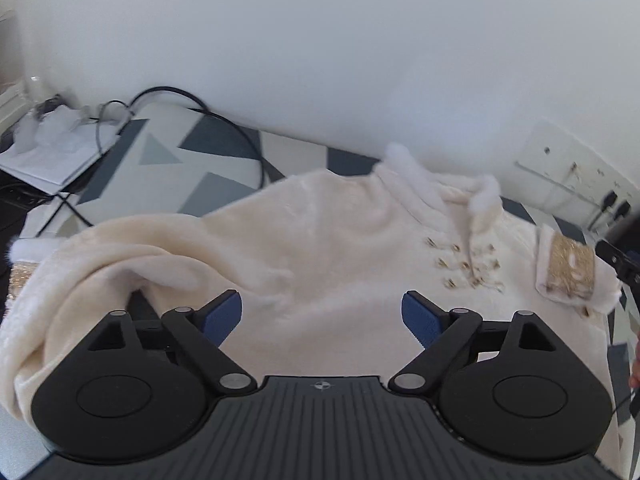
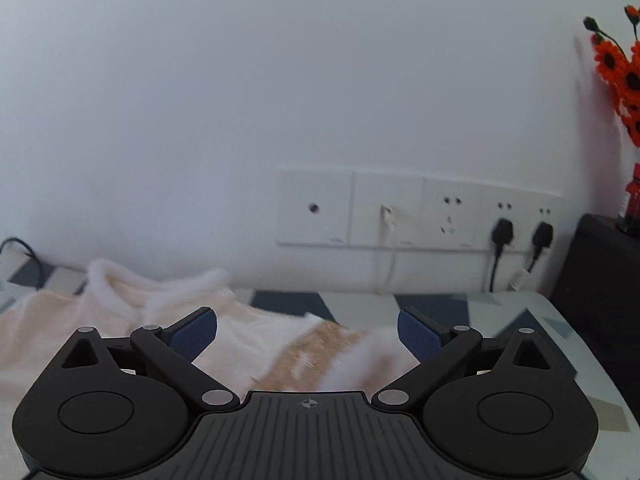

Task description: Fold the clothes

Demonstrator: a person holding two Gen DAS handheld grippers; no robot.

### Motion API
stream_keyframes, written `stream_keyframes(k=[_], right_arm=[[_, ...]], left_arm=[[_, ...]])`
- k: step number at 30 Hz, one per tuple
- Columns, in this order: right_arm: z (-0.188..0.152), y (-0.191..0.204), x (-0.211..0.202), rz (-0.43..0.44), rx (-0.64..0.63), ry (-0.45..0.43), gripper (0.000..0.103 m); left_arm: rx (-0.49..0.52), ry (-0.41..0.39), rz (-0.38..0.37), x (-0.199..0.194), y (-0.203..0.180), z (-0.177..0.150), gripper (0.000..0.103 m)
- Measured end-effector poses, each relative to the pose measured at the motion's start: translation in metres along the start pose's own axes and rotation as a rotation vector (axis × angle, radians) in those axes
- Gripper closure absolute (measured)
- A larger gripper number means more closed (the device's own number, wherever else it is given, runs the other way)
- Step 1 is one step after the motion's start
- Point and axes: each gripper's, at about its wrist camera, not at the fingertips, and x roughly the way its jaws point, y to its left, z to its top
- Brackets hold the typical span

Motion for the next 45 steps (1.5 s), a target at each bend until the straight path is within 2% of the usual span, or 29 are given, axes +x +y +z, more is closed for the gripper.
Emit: stream_keyframes(k=[2, 4, 5, 6, 8, 9, 11, 20, 23, 27, 32, 33, 41, 45], right_arm=[[-0.005, -0.014, 0.014, -0.008, 0.035, 0.072, 0.018], [-0.01, -0.023, 0.027, 0.005, 0.078, 0.127, 0.025], [-0.016, -0.02, 0.033, 0.029, 0.103, 0.145, 0.038], [-0.02, -0.019, 0.036, 0.06, 0.134, 0.152, 0.067], [-0.024, -0.021, 0.037, 0.125, 0.202, 0.158, 0.094], [-0.021, -0.03, 0.028, 0.099, 0.221, 0.132, 0.096], [-0.01, -0.055, -0.002, -0.012, 0.242, 0.049, 0.097], [0.04, -0.171, -0.136, -0.51, 0.329, -0.324, 0.097], [0.036, -0.203, -0.164, -0.635, 0.393, -0.318, 0.097], [0.014, -0.228, -0.179, -0.694, 0.475, -0.249, 0.097], [0.004, -0.213, -0.185, -0.663, 0.417, -0.221, 0.097], [0.009, -0.204, -0.181, -0.628, 0.394, -0.221, 0.097], [0.08, -0.104, -0.138, -0.229, 0.166, -0.249, 0.097], [0.102, -0.008, -0.101, 0.059, -0.001, -0.197, 0.097]], left_arm=[[0.052, 0.047, -0.002, 0.012, -0.017, -0.01, 0.014], [0.082, 0.092, -0.011, 0.023, -0.029, -0.02, 0.014], [0.092, 0.114, -0.015, 0.028, -0.034, -0.026, 0.014], [0.1, 0.135, -0.017, 0.034, -0.037, -0.03, 0.014], [0.122, 0.163, -0.006, 0.041, -0.043, -0.038, 0.014], [0.144, 0.157, 0.007, 0.042, -0.045, -0.041, 0.014], [0.174, 0.156, 0.021, 0.043, -0.048, -0.044, 0.014], [0.142, 0.158, 0.008, 0.045, -0.043, -0.04, 0.014], [0.148, 0.156, 0.012, 0.047, -0.045, -0.04, 0.012], [0.151, 0.154, 0.019, 0.049, -0.047, -0.04, 0.011], [0.103, 0.16, -0.003, 0.047, -0.043, -0.035, 0.011], [0.081, 0.162, -0.015, 0.046, -0.04, -0.034, 0.011], [-0.112, 0.105, -0.127, 0.009, -0.005, -0.026, 0.011], [-0.249, 0.056, -0.176, -0.012, 0.023, -0.03, 0.011]])
